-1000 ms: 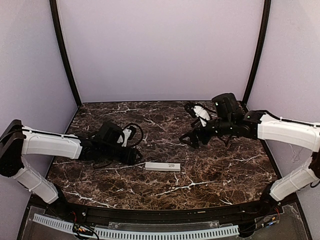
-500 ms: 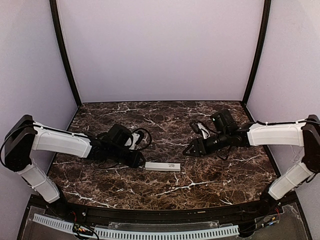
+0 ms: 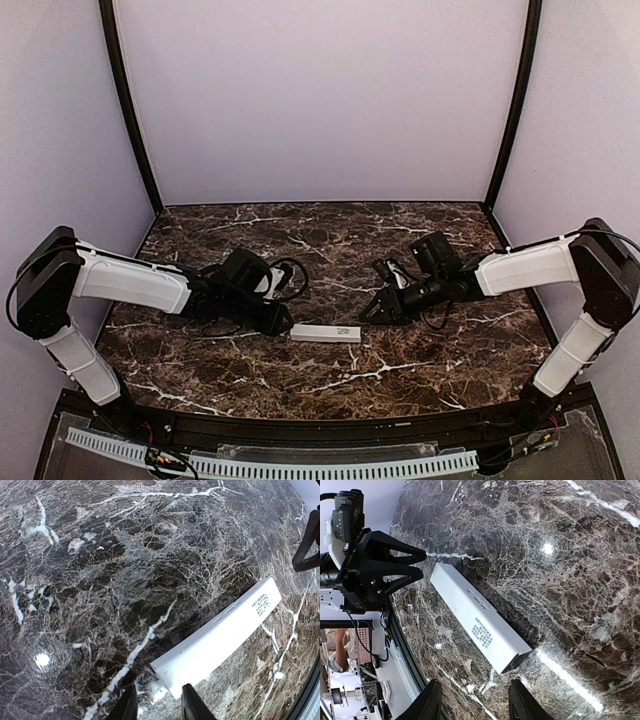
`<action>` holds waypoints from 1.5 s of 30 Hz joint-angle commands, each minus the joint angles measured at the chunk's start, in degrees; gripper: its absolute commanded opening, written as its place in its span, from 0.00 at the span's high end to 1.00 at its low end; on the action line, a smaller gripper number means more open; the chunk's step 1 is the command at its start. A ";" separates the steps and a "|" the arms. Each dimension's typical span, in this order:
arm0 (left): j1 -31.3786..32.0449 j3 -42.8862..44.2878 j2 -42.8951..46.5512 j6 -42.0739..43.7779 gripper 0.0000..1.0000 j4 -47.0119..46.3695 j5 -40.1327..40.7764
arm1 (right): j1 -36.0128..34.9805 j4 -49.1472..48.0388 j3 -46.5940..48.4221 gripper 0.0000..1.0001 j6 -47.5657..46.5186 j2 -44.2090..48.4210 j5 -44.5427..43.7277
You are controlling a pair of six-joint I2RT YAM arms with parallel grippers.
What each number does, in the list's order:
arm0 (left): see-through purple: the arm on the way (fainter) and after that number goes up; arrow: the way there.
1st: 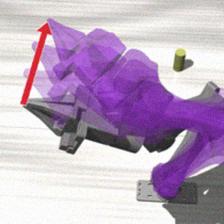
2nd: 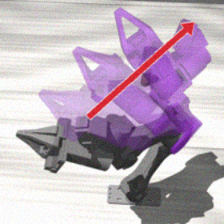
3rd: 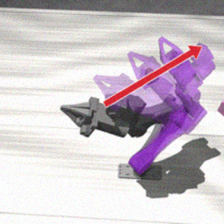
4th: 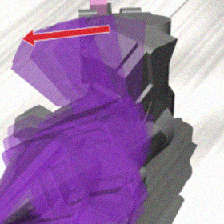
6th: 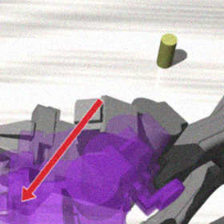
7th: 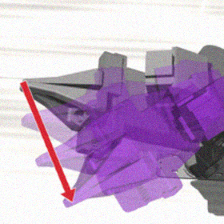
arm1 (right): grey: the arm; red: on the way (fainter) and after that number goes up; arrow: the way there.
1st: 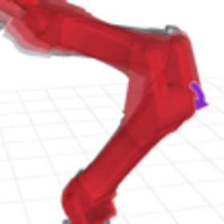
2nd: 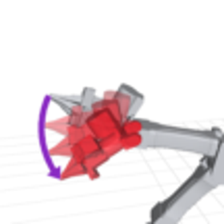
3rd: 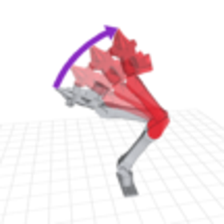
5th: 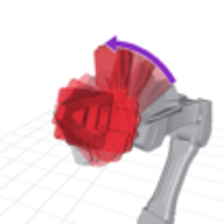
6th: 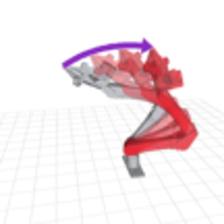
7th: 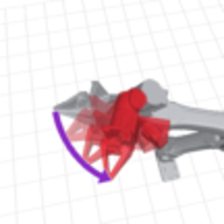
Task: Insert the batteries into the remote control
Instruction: Load the battery cover onto the remote control without the battery cover.
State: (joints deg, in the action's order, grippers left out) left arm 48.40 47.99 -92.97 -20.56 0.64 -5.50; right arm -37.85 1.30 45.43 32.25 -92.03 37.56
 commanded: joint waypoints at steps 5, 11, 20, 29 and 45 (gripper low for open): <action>0.71 1.84 -0.90 0.34 0.71 1.99 -0.63 | -0.89 -4.78 -1.05 0.56 2.13 -2.86 2.67; 0.81 2.34 -1.62 0.34 0.72 1.99 -0.83 | -1.89 -6.36 -0.98 0.57 2.93 -5.20 3.46; 0.90 2.46 -2.54 0.34 0.75 2.08 -0.97 | -2.60 -6.33 -0.42 0.61 2.75 -7.68 2.64; 1.05 2.72 -3.10 0.58 0.81 2.34 -0.94 | -2.66 -5.32 0.18 0.65 2.54 -9.33 1.49; 1.24 3.02 -4.01 1.43 0.87 3.11 -1.25 | -2.58 -5.43 1.15 0.74 3.09 -10.40 0.80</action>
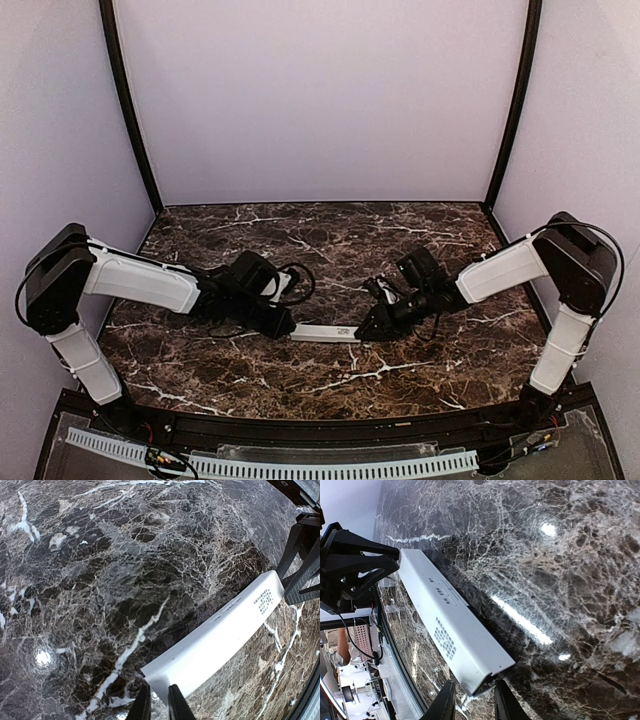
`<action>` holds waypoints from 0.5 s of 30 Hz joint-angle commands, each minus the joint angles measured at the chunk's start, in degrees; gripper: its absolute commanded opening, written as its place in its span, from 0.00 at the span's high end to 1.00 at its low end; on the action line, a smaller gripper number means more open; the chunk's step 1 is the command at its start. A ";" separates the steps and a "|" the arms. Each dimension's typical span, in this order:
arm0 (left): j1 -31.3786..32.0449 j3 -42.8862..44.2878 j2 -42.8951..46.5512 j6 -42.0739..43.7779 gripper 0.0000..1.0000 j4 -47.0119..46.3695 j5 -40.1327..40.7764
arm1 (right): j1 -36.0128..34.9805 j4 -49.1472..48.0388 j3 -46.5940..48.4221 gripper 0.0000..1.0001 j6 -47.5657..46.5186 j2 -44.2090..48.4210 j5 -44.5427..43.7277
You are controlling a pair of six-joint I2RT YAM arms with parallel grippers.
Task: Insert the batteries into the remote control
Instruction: Load the battery cover onto the remote control without the battery cover.
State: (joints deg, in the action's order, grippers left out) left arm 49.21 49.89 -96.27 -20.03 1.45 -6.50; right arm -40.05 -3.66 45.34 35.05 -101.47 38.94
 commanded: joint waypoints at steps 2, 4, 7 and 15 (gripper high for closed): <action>0.45 1.21 -0.94 0.96 0.88 2.43 -0.35 | -0.38 -0.60 1.32 0.75 0.33 -1.11 -0.42; 0.44 1.44 -1.19 1.10 0.89 2.61 -0.64 | -0.39 -0.90 1.25 0.75 0.46 -1.25 -0.15; 0.45 1.88 -1.74 1.21 0.90 3.06 -0.97 | -0.37 -1.23 1.25 0.76 0.72 -1.28 -0.10; 0.63 2.22 -3.04 1.05 0.92 3.72 -2.38 | -0.35 -2.14 1.33 0.78 1.06 -1.55 0.20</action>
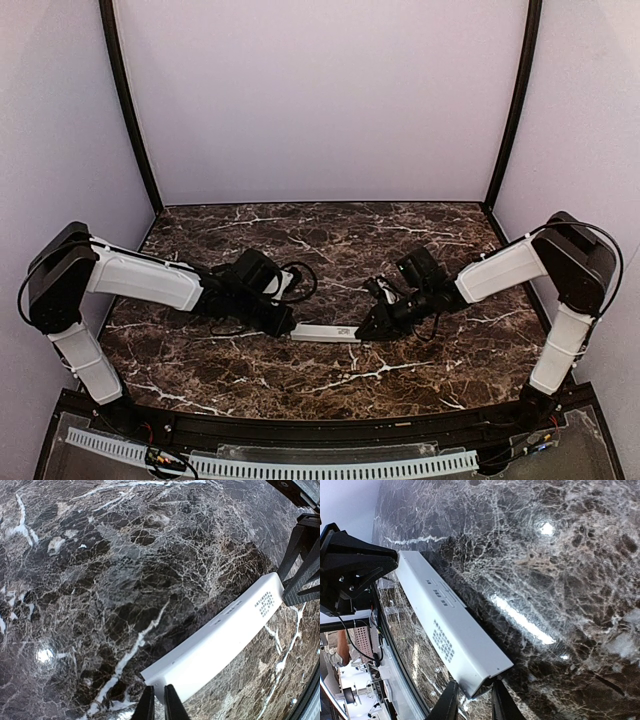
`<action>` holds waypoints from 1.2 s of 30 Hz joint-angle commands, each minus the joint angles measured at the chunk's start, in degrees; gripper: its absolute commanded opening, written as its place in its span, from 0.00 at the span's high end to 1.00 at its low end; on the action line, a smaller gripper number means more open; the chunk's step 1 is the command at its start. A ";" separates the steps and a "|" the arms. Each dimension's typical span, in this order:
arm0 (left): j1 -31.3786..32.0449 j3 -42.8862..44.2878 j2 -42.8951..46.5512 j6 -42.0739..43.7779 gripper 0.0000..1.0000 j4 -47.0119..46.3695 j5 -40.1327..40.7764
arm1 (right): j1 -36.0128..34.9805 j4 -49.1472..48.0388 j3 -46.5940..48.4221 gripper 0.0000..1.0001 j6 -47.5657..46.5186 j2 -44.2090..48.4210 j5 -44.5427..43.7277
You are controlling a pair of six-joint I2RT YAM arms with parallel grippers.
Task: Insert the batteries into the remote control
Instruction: Load the battery cover onto the remote control without the battery cover.
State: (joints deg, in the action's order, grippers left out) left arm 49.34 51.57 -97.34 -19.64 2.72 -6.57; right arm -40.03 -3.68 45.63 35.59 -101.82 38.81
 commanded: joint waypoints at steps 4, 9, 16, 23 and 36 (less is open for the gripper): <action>0.66 0.55 -2.44 0.57 0.93 2.70 -3.11 | -0.40 -3.04 0.99 0.79 0.96 -1.33 0.91; 0.99 0.63 -3.05 0.48 0.94 2.70 -4.78 | -0.39 -4.55 1.01 0.80 1.48 -1.61 2.17; 1.90 1.04 -4.07 0.48 0.94 2.01 -7.48 | -0.35 -6.89 0.96 0.81 2.49 -2.39 3.91; 3.36 2.03 -5.78 0.98 0.95 1.60 -9.58 | -0.31 -8.38 0.87 0.82 3.07 -2.76 5.08; 5.79 4.04 -8.10 1.49 0.96 1.61 -11.82 | 0.47 -9.90 0.43 0.83 3.96 -2.69 5.84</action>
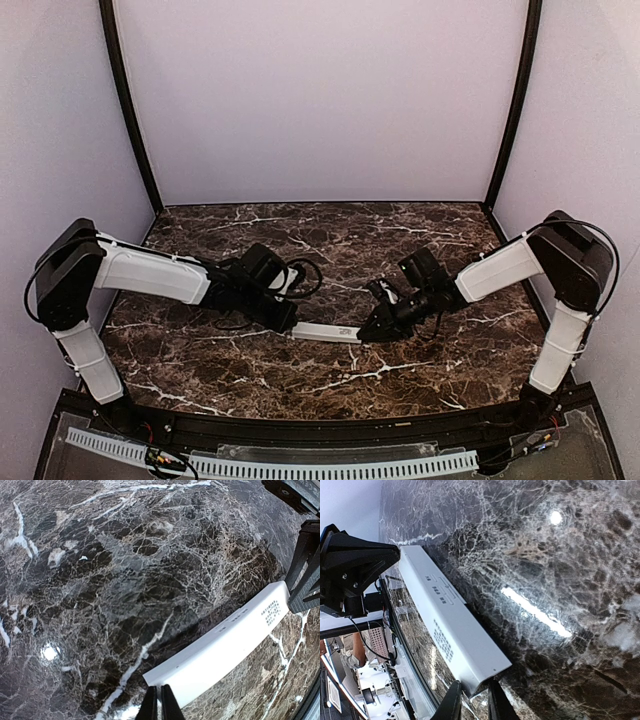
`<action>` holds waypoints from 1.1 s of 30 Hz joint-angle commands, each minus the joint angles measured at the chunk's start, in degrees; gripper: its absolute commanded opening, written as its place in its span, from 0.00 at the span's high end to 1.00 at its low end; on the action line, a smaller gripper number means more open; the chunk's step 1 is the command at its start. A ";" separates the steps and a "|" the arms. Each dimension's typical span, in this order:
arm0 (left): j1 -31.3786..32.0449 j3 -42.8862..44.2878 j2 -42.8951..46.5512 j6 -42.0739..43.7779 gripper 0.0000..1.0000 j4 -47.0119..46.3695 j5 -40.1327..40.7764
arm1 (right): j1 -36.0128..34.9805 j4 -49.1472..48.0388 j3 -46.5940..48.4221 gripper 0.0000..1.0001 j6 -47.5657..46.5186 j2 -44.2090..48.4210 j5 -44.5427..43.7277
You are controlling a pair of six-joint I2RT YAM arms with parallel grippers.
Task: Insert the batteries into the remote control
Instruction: Load the battery cover onto the remote control without the battery cover.
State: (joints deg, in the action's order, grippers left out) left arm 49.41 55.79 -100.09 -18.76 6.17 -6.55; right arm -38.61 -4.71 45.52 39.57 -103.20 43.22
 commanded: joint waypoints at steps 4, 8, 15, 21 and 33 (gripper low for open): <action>6.36 0.26 -5.53 0.80 0.96 -1.85 -12.59 | -0.79 -9.08 0.54 0.83 0.19 -1.31 1.51; 6.58 0.21 -5.55 0.12 0.97 -2.20 -14.09 | -0.48 -9.09 0.33 0.82 0.32 -1.12 1.43; 6.42 -0.17 -4.54 -1.99 0.96 -1.39 -11.36 | 0.35 -8.56 -1.05 0.80 0.20 0.08 0.75; 5.82 -0.55 -1.87 -2.25 0.94 -0.01 -7.94 | 1.20 -7.29 -1.65 0.80 -0.61 0.76 -0.35; 0.87 -3.02 7.55 -2.27 0.71 -1.26 -6.57 | 2.42 -5.18 0.49 0.75 -2.49 0.48 -0.82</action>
State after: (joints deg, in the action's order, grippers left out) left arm 51.00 54.15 -97.17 -21.19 5.80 -10.28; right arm -36.58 -7.53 44.10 38.48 -102.85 43.07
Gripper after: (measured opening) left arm 0.253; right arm 0.232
